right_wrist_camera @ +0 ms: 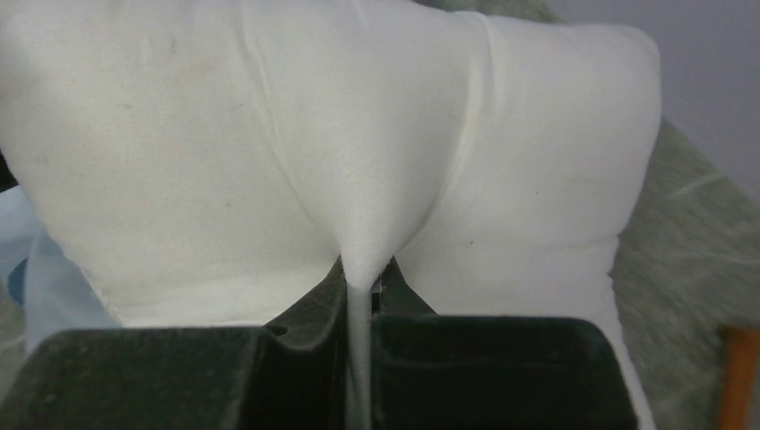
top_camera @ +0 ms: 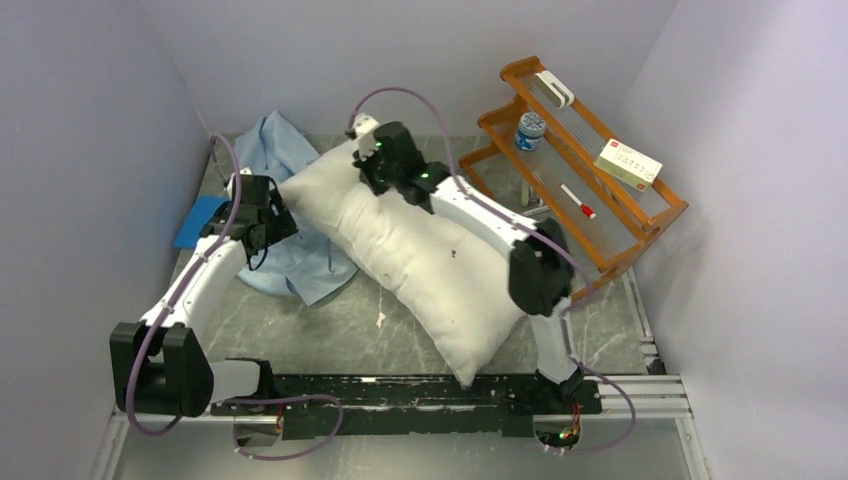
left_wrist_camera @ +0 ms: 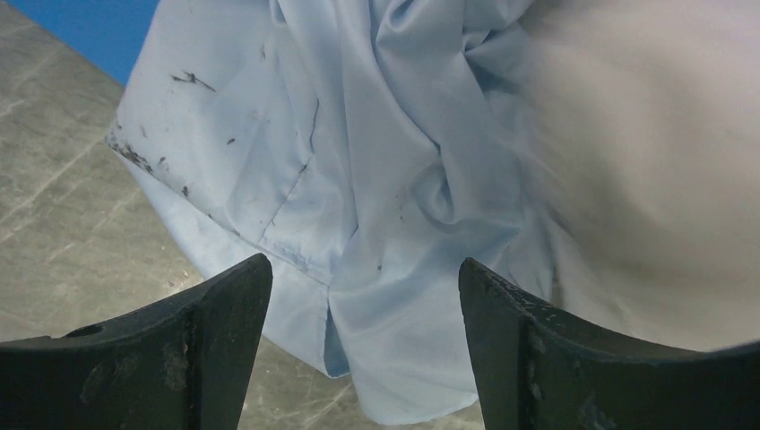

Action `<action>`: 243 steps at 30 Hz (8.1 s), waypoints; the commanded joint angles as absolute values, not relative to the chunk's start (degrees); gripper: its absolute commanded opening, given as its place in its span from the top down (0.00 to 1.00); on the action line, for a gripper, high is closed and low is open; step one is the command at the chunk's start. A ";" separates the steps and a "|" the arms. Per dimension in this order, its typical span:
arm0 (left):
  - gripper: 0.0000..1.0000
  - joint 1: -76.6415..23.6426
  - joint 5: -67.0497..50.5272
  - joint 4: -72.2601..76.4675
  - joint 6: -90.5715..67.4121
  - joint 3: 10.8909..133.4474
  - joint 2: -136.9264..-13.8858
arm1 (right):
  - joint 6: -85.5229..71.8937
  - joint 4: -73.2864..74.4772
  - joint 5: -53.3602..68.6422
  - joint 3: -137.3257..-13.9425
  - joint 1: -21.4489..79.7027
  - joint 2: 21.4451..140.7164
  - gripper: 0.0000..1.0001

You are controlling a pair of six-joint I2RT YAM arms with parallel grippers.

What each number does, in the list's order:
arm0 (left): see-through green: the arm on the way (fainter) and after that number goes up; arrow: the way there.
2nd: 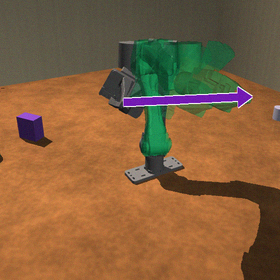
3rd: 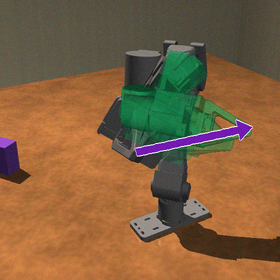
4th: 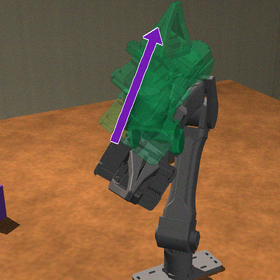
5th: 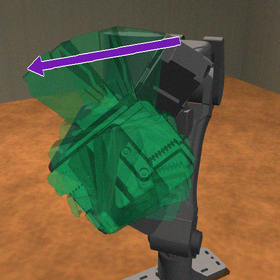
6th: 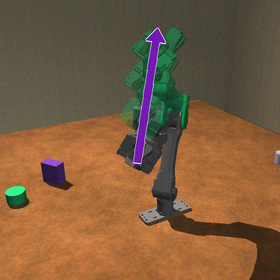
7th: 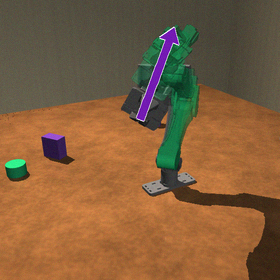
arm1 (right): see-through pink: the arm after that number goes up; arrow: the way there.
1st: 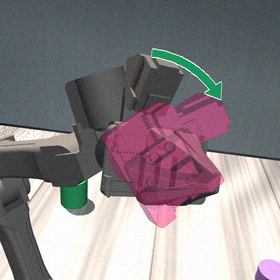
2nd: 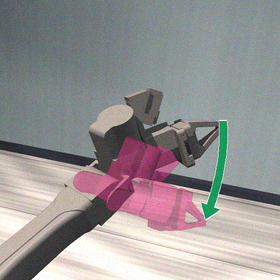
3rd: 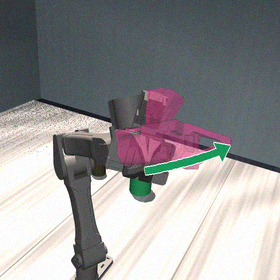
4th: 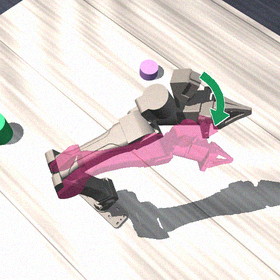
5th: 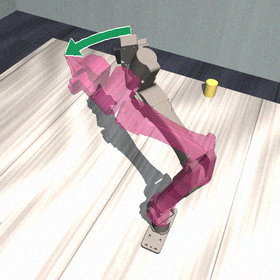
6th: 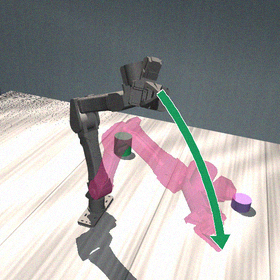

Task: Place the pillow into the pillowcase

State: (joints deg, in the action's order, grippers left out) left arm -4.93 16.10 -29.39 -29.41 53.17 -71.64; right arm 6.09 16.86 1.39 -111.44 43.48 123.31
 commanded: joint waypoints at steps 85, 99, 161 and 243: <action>0.40 -17.23 13.41 -22.76 24.35 60.59 -96.17 | 4.02 8.66 -3.38 -61.91 40.76 54.15 1.00; 0.40 -18.19 13.62 -21.60 30.46 55.78 -94.60 | 4.83 8.02 -5.34 -61.49 40.78 54.31 1.00; 0.95 -9.77 18.08 -9.80 6.80 61.27 -60.15 | -3.96 -0.30 48.14 -66.22 54.93 87.88 1.00; 0.95 -9.84 10.29 -20.99 -0.80 58.25 -54.97 | 12.13 16.38 30.89 -102.34 59.31 127.41 1.00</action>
